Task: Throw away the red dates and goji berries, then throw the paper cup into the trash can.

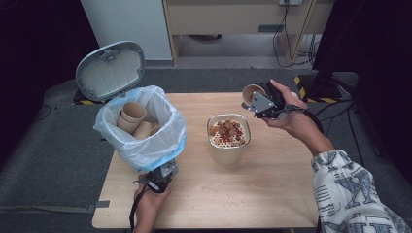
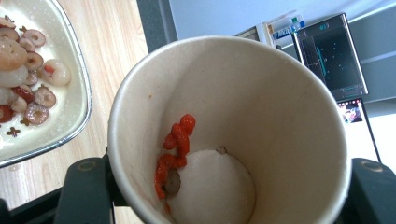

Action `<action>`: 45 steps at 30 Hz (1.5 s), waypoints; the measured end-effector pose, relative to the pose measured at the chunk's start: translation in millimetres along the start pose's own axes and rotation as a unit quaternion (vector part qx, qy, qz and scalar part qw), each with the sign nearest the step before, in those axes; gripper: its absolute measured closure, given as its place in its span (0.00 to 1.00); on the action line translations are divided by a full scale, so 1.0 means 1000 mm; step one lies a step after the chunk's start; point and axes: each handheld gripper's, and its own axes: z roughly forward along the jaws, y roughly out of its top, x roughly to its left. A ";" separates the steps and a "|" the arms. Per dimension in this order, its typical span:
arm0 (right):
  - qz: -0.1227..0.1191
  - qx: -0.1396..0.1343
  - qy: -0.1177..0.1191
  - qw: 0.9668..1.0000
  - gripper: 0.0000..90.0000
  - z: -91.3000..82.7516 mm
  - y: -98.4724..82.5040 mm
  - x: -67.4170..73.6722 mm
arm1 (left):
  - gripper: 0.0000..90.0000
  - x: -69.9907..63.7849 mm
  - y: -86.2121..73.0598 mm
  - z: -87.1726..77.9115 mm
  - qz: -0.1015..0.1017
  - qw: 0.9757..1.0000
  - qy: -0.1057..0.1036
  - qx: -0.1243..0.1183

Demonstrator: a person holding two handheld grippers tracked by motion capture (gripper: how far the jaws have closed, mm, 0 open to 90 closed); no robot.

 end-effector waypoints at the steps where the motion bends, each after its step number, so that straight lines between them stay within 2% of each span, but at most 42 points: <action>1: 0.003 0.000 0.001 1.000 0.36 0.000 -0.001 0.000 | 1.00 0.000 0.000 0.000 0.000 1.000 0.000 0.000; 8: 0.027 -0.003 0.008 1.000 0.36 -0.002 -0.006 -0.002 | 1.00 0.000 0.000 0.000 0.000 1.000 0.000 0.000; 9: 0.042 -0.008 0.013 0.999 0.36 -0.002 -0.010 -0.003 | 1.00 0.000 0.000 0.000 0.000 1.000 0.000 0.000; 17: 0.098 -0.013 0.031 0.995 0.36 -0.006 -0.025 -0.006 | 0.99 0.000 0.000 0.000 0.001 1.000 0.000 0.000; 26: 0.137 -0.017 0.047 0.989 0.36 -0.007 -0.039 -0.009 | 1.00 0.000 0.000 0.000 0.001 1.000 0.000 -0.001; 36: 0.193 -0.028 0.076 0.978 0.36 -0.008 -0.055 -0.012 | 1.00 0.000 0.000 0.000 0.000 1.000 0.000 0.000; 45: 0.240 -0.038 0.105 0.964 0.36 -0.012 -0.071 -0.015 | 1.00 0.000 0.000 0.000 0.001 1.000 0.000 0.000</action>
